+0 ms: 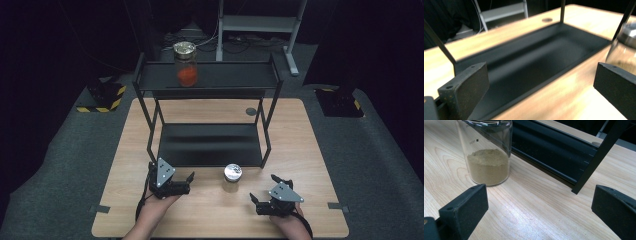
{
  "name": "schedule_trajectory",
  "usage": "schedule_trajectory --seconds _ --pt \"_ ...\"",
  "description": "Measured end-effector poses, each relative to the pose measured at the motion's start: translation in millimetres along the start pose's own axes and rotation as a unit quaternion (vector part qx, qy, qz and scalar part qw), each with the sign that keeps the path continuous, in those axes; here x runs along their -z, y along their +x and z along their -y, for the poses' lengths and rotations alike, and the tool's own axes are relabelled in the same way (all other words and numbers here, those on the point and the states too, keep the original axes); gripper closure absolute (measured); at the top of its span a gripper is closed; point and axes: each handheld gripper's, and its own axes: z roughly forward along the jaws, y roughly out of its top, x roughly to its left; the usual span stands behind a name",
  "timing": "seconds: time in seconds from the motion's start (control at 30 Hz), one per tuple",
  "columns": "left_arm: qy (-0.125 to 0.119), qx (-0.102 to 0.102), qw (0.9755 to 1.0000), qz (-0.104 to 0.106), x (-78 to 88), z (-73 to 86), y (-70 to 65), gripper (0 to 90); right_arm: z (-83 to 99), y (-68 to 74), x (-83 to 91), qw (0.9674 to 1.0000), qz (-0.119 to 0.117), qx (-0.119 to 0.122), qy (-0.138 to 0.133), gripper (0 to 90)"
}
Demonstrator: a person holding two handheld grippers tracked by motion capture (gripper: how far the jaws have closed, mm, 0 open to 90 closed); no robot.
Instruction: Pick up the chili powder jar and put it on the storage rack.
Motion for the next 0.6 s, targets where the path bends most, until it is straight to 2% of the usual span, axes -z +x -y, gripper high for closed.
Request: schedule_trajectory --seconds 0.2,0.43,0.5,0.6 --pt "0.042 -0.009 0.9991 -0.002 -1.7 14.1 -2.5 0.3 -0.2 0.2 -0.1 1.0000 0.000 -0.001 0.000 0.0" --pt "0.086 -0.032 0.9958 0.002 -6.6 25.3 -5.9 0.3 -1.1 0.3 -0.9 1.0000 0.002 -0.004 0.002 0.0" --pt "0.080 -0.042 0.9959 -0.001 -5.7 27.0 -8.4 0.4 -1.3 0.8 -1.0 1.0000 0.003 -0.003 0.003 0.0" --pt "0.091 -0.065 0.9937 -0.002 -7.5 24.1 -13.5 0.5 -1.6 0.3 -1.2 1.0000 0.002 -0.005 0.004 0.0"
